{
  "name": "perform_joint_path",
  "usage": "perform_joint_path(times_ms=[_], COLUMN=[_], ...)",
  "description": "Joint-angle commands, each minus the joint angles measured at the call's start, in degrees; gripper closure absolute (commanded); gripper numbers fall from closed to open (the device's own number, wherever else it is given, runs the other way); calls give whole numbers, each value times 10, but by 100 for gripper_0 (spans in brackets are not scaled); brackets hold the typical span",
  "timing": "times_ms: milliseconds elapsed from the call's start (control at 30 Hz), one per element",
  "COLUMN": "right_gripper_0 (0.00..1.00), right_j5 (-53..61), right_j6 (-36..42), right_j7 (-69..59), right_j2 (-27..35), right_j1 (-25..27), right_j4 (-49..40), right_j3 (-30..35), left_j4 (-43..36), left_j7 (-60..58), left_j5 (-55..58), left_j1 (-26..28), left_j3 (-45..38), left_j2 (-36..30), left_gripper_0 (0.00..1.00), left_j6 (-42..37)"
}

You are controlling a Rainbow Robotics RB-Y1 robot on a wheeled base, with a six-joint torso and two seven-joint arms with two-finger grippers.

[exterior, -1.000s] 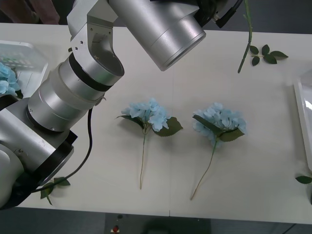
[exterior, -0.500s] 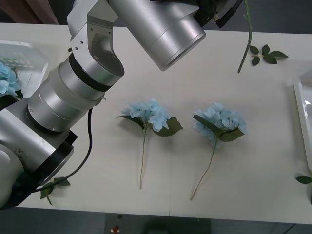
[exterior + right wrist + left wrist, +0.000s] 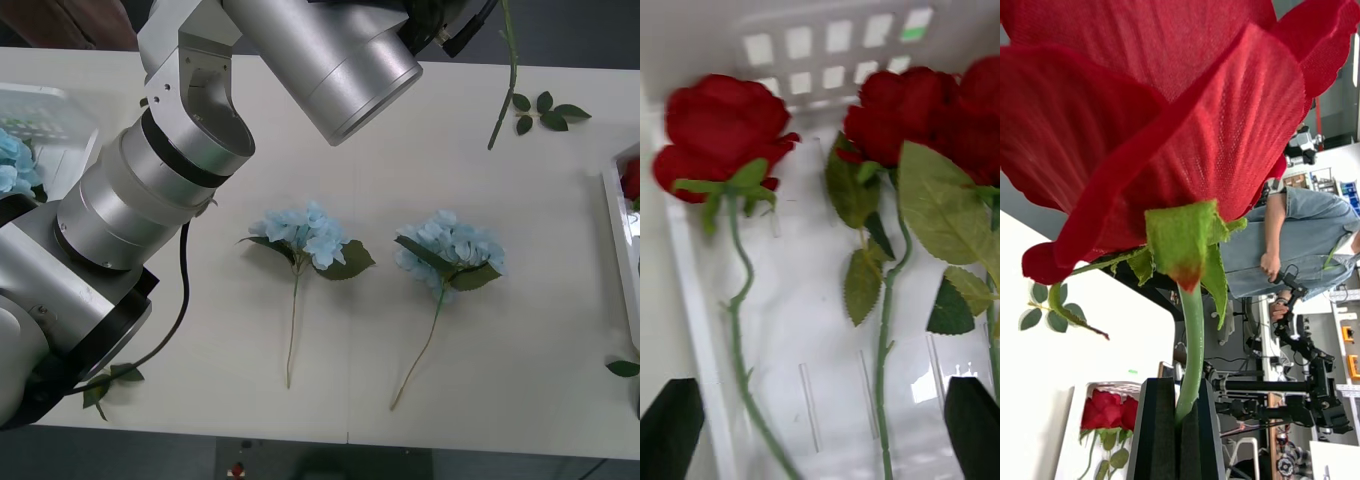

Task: Put the red flowers into the right box and the blue flowers into the left box

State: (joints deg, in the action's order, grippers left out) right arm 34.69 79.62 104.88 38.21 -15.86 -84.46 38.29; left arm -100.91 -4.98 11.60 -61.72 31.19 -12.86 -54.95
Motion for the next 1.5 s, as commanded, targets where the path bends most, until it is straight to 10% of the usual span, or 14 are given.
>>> perform_joint_path(times_ms=[33, 733, 1500], right_gripper_0=[0, 0, 0], right_j5=[27, 296, 538], right_j6=[49, 242, 191], right_j7=[46, 10, -71], right_j2=[9, 10, -13], right_j1=[-7, -165, -294], right_j4=[-105, -121, 40], right_j3=[-1, -1, -105], left_j4=[-20, -20, -20], left_j7=[-8, -8, -8], left_j5=[-4, -4, -4], left_j1=[-20, -20, -20], left_j3=[-9, -9, -9], left_j2=[1, 1, 1], left_gripper_0=[100, 100, 100], left_j6=[5, 5, 5])
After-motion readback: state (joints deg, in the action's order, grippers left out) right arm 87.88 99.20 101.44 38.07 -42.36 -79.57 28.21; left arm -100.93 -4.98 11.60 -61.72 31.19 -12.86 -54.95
